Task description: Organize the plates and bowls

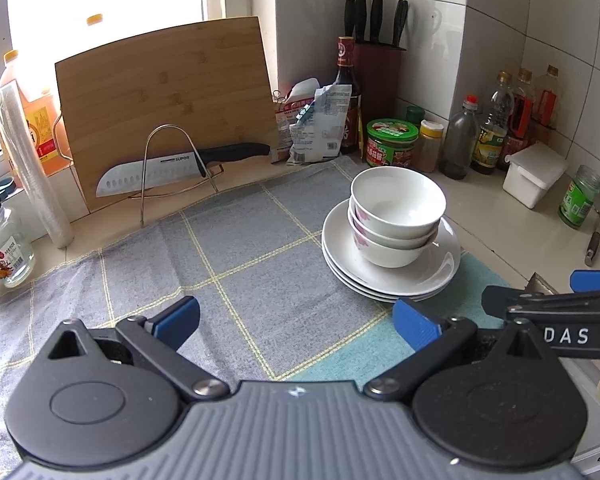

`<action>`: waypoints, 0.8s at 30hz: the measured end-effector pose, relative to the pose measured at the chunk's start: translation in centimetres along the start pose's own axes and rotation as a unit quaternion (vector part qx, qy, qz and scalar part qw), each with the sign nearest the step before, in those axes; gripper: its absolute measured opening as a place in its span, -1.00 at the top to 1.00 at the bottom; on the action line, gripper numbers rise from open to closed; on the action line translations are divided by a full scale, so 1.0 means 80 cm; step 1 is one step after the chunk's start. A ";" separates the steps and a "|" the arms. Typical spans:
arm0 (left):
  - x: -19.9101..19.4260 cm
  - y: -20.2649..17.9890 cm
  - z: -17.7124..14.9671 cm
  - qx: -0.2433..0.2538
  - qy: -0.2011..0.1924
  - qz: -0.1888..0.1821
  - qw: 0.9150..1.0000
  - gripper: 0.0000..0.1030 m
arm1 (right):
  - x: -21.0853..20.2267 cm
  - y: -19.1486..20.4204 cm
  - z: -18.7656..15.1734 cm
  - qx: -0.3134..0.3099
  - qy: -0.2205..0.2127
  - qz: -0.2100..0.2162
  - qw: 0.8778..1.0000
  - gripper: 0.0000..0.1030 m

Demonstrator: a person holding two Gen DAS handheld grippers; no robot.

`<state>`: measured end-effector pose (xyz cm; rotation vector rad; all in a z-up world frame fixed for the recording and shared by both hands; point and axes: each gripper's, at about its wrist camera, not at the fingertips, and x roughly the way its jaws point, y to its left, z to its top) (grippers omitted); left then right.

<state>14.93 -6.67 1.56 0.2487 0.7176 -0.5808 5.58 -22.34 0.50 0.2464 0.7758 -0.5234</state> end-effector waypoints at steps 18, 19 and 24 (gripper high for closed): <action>-0.006 0.000 0.002 -0.002 0.003 0.007 1.000 -0.99 | -0.006 0.001 0.000 0.001 -0.002 -0.007 1.000 -1.00; -0.006 -0.001 0.002 -0.002 0.003 0.008 1.000 -0.99 | -0.006 0.000 0.000 0.002 -0.002 -0.007 1.000 -1.00; -0.005 -0.002 0.002 0.000 0.004 0.007 1.000 -0.99 | -0.006 -0.001 0.000 0.006 0.001 -0.009 1.000 -1.00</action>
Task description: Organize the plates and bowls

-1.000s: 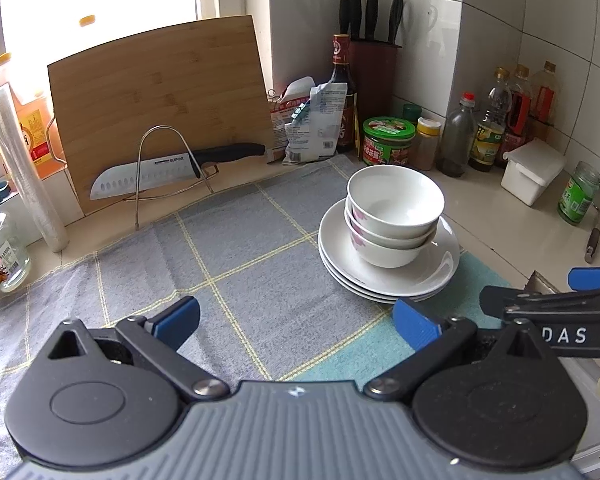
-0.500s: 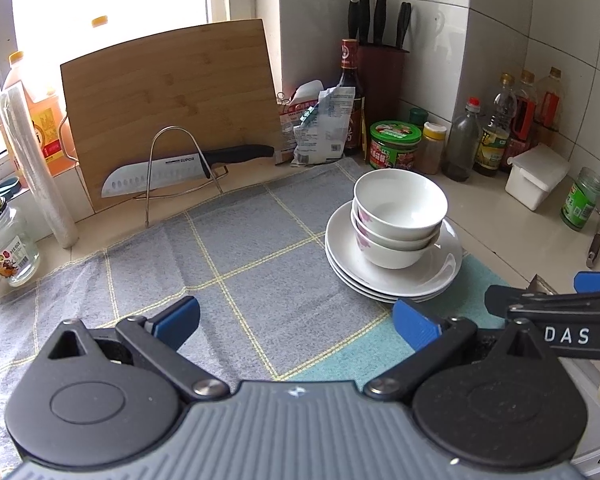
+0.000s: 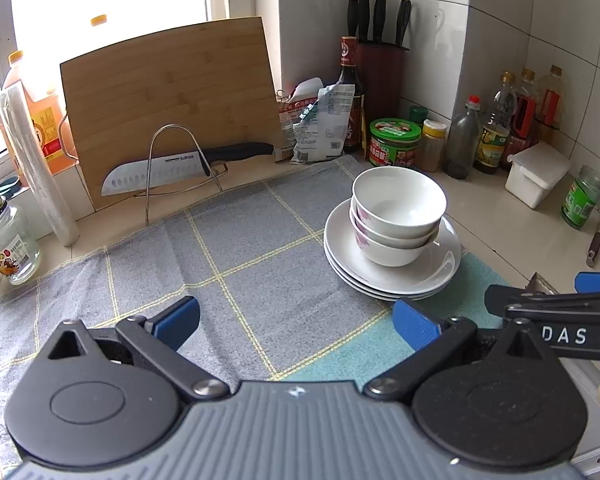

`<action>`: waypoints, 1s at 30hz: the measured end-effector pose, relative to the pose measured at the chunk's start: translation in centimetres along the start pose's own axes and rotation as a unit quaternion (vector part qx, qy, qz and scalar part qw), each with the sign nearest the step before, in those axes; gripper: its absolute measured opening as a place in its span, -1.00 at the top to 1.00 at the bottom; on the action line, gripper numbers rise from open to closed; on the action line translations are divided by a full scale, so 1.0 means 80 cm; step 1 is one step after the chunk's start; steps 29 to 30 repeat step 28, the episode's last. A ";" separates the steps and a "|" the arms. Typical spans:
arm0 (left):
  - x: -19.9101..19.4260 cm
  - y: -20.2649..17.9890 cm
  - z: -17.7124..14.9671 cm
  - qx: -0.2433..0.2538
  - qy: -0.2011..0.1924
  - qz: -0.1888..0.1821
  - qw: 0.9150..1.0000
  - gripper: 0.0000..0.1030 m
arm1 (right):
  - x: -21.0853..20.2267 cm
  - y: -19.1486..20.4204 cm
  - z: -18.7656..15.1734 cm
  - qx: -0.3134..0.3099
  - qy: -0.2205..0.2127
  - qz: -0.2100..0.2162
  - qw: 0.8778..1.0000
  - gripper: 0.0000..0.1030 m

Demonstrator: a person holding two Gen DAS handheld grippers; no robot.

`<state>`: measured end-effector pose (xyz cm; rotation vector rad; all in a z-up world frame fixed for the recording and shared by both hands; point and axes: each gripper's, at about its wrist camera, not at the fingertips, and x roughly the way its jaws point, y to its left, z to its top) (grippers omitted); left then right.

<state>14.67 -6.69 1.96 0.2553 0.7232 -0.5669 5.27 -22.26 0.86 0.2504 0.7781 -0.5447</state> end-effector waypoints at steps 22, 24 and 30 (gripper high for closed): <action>0.000 0.002 0.002 0.003 0.001 -0.004 1.000 -0.98 | 0.000 0.000 0.002 -0.001 0.002 -0.007 1.000 -1.00; -0.001 0.001 0.002 0.002 0.002 -0.005 1.000 -0.98 | 0.000 0.000 0.002 -0.003 0.002 -0.009 1.000 -1.00; -0.001 0.001 0.002 0.005 0.002 -0.004 1.000 -0.98 | -0.001 0.002 0.003 -0.003 0.001 -0.011 1.000 -1.00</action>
